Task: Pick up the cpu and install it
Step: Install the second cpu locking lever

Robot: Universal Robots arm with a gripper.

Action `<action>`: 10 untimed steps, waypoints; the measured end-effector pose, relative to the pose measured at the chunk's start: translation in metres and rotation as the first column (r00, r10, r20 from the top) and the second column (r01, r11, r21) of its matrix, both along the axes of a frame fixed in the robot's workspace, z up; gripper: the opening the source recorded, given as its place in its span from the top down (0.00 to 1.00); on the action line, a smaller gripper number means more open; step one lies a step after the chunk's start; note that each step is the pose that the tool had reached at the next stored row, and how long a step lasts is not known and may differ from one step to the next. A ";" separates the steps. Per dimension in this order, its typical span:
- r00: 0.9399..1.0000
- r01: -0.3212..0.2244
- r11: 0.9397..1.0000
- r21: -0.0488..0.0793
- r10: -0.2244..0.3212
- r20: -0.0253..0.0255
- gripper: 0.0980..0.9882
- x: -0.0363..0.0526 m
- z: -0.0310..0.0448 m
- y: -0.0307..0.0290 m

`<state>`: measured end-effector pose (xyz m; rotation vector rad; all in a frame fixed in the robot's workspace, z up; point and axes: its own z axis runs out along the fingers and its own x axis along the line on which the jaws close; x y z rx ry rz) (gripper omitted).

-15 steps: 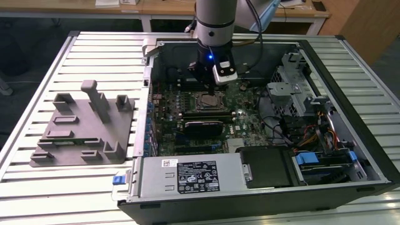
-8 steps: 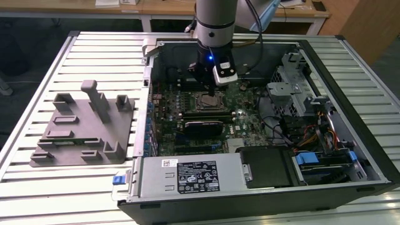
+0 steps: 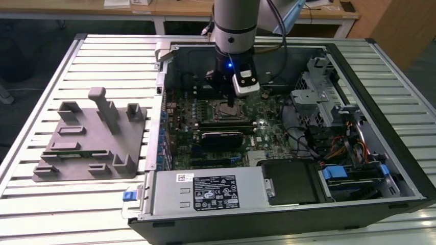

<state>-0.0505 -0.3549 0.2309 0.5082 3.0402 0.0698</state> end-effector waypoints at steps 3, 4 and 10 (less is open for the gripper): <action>1.000 0.000 1.000 0.000 0.000 0.000 0.99 0.0000 0.0000 -0.0047; 1.000 0.000 1.000 0.000 0.000 0.000 0.99 0.0000 0.0000 -0.0062; 1.000 0.000 1.000 0.000 0.000 0.000 0.99 0.0000 0.0000 -0.0151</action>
